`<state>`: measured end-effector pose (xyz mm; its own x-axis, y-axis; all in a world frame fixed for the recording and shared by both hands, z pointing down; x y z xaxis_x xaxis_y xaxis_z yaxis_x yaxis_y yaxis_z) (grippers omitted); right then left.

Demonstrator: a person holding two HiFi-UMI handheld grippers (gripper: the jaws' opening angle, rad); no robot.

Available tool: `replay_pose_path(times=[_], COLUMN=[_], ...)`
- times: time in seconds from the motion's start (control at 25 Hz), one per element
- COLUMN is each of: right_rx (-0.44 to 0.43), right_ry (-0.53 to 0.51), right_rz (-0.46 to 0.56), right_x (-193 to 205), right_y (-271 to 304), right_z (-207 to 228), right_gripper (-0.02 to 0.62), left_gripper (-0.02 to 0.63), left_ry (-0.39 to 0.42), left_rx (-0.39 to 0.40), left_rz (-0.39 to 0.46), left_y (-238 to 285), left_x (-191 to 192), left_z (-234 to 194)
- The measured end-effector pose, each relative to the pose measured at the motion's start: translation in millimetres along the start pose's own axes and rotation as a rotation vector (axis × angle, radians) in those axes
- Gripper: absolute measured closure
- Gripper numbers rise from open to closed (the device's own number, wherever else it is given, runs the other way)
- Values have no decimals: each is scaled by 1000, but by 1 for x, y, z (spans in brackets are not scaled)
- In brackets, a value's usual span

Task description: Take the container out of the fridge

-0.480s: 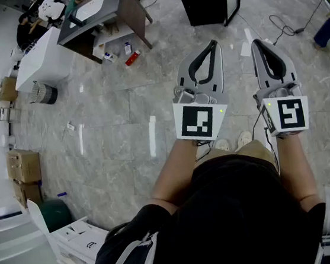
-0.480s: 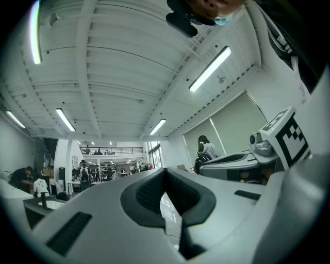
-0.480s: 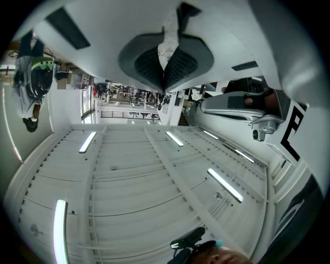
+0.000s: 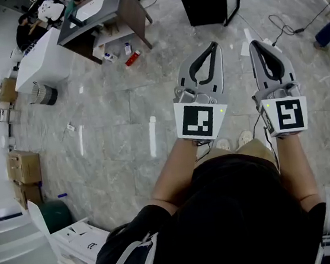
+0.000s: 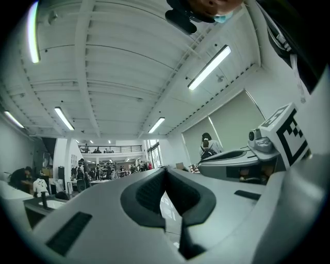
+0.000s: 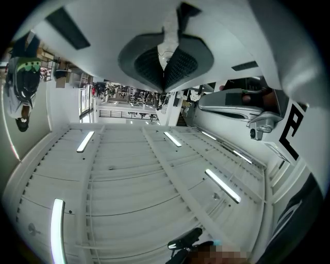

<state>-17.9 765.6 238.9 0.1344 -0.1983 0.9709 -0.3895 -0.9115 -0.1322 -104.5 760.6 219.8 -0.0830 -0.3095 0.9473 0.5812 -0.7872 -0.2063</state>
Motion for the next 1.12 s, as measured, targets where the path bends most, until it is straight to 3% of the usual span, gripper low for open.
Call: replay_pose_path(times=[0.4, 0.56, 0.8, 1.12], right_rx=[-40, -45, -38, -17], right_ry=[-5, 15, -17, -12], right_rz=[-9, 34, -26, -16], right_x=[-3, -12, -2, 6], right_y=[7, 12, 5, 18], right_z=[-21, -28, -36, -22], right_gripper=[560, 560, 560, 560], left_gripper=[583, 583, 583, 583], left_ry=[-16, -34, -63, -32], left_rx=[4, 2, 7, 15], left_rz=[-7, -10, -6, -1], left_y=[-9, -9, -21, -8], left_x=[3, 5, 7, 14], left_z=[-10, -14, -19, -21])
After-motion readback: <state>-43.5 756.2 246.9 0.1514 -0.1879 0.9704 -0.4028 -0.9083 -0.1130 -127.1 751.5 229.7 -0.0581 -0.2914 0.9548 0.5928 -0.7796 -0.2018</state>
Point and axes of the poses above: the fingertips, and each gripper's own axes: y forward along the fingers, z to its right, x out of its underside, the point moved 1 cm from there along -y, backward along the fingers, and after that the axes turned 1 degree about z, right-handed, at the moved point
